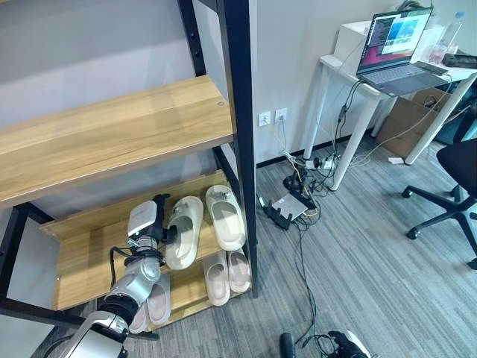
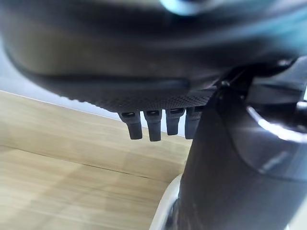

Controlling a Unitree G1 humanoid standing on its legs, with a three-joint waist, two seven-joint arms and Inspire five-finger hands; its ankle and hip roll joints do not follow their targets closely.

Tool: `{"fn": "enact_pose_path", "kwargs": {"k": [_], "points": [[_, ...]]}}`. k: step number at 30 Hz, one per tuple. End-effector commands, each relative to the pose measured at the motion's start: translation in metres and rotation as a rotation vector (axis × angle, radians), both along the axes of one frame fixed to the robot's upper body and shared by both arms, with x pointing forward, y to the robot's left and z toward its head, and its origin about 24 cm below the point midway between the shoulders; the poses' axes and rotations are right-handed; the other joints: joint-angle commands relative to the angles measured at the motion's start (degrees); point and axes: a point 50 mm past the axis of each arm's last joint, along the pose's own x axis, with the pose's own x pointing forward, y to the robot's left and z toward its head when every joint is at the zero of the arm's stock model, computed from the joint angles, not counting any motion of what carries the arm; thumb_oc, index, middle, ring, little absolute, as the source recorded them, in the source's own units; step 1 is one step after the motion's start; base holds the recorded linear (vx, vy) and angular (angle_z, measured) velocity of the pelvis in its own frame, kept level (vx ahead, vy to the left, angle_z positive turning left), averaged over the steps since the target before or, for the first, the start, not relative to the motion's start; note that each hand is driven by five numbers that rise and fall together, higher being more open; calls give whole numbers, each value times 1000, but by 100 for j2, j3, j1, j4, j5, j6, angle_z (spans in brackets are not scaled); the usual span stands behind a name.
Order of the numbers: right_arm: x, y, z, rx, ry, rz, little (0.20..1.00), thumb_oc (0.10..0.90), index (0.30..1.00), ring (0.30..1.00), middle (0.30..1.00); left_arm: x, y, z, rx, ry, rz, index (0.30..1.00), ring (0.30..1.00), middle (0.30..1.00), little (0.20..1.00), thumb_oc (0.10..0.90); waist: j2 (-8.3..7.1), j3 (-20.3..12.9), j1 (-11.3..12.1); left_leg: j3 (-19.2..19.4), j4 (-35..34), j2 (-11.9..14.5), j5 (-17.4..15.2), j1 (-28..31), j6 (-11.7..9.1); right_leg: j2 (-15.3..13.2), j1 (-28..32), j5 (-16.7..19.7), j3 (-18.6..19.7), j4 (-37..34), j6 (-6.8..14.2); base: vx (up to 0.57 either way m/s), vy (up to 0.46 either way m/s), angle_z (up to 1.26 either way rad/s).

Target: Arrange the slippers neatly on the shoe rack.

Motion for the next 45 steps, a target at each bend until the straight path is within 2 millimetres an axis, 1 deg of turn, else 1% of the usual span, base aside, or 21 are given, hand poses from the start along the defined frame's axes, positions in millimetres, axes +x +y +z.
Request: {"fn": "enact_pose_path", "kwargs": {"k": [1, 2, 3, 9, 12, 19, 23, 25, 26, 29, 30, 34, 39, 43, 45], "points": [[14, 4, 4, 11, -46, 27, 900, 800, 900, 900, 900, 20, 16, 45, -10, -194, 36, 900, 900, 900, 900, 800, 2, -34, 80, 223, 49, -328, -572, -19, 127, -129, 659, -905, -270, 77, 261, 0, 0, 0], [11, 6, 2, 13, -36, 26, 900, 800, 900, 900, 900, 21, 7, 45, -109, -218, 33, 900, 900, 900, 900, 800, 0, -59, 81, 206, 49, -329, -570, -4, 130, -130, 674, -908, -279, 77, 255, 0, 0, 0], [11, 6, 2, 14, -33, 24, 900, 800, 900, 900, 900, 22, 2, 44, -159, -226, 31, 900, 900, 900, 900, 800, -3, -67, 79, 200, 49, -331, -570, 0, 131, -133, 679, -908, -280, 77, 250, 0, 0, 0], [10, 6, 2, 6, -29, 20, 900, 800, 900, 900, 900, 25, -24, 39, -398, -238, 0, 900, 900, 900, 900, 800, 16, -90, 50, 199, 49, -342, -570, 41, 140, -133, 699, -900, -272, 77, 236, 0, 0, 0], [6, 5, 1, 5, -22, 6, 900, 800, 900, 900, 900, 25, -31, 41, -481, -250, -17, 900, 900, 900, 900, 800, 40, -91, 38, 206, 49, -343, -572, 62, 140, -133, 714, -906, -263, 77, 232, 0, 0, 0], [7, 6, 1, 3, -19, 10, 900, 800, 900, 900, 900, 24, -36, 45, -580, -277, -42, 900, 900, 900, 900, 800, 89, -101, 38, 214, 49, -339, -558, 85, 134, -131, 753, -917, -269, 77, 217, 0, 0, 0], [7, 6, 0, 1, -15, 10, 900, 800, 900, 900, 900, 22, -32, 46, -649, -292, -24, 900, 900, 900, 900, 800, 106, -127, 47, 200, 49, -337, -557, 99, 131, -131, 772, -923, -288, 77, 209, 0, 0, 0], [6, 7, 0, 4, -13, 9, 900, 800, 900, 900, 900, 21, -27, 45, -673, -296, -1, 900, 900, 900, 900, 800, 109, -142, 52, 200, 49, -336, -560, 110, 126, -129, 782, -925, -299, 77, 207, 0, 0, 0], [6, 7, 0, 4, -13, 10, 900, 800, 900, 900, 900, 21, -27, 45, -674, -296, -1, 900, 900, 900, 900, 800, 109, -142, 51, 200, 49, -336, -560, 110, 126, -129, 782, -925, -300, 77, 207, 0, 0, 0], [6, 8, -1, 5, -9, 16, 900, 800, 900, 900, 900, 21, -16, 45, -653, -299, 33, 900, 900, 900, 900, 800, 121, -172, 53, 194, 49, -338, -560, 117, 122, -124, 791, -929, -319, 77, 208, 0, 0, 0], [6, 8, -1, 5, -9, 16, 900, 800, 900, 900, 900, 21, -16, 45, -653, -299, 33, 900, 900, 900, 900, 800, 120, -172, 51, 194, 49, -338, -559, 116, 122, -125, 791, -929, -320, 77, 208, 0, 0, 0], [3, 8, -1, 8, -6, 11, 900, 800, 900, 900, 900, 21, 0, 53, -657, -336, 72, 900, 900, 900, 900, 800, 112, -195, 69, 183, 49, -327, -554, 118, 108, -125, 815, -935, -347, 77, 209, 0, 0, 0], [1, 9, -2, 21, -3, 2, 900, 800, 900, 900, 900, 17, 10, 60, -652, -369, 66, 900, 900, 900, 900, 800, 116, -198, 90, 171, 49, -325, -550, 125, 101, -128, 845, -944, -376, 77, 212, 0, 0, 0], [1, 10, -2, 27, -1, 0, 900, 800, 900, 900, 900, 14, 12, 62, -654, -380, 58, 900, 900, 900, 900, 800, 111, -189, 102, 158, 49, -326, -544, 135, 101, -125, 861, -949, -388, 77, 209, 0, 0, 0], [1, 10, -2, 29, -2, -3, 900, 800, 900, 900, 900, 8, 11, 62, -671, -387, 31, 900, 900, 900, 900, 800, 100, -183, 128, 156, 49, -328, -540, 141, 102, -128, 872, -948, -400, 77, 205, 0, 0, 0]]}}
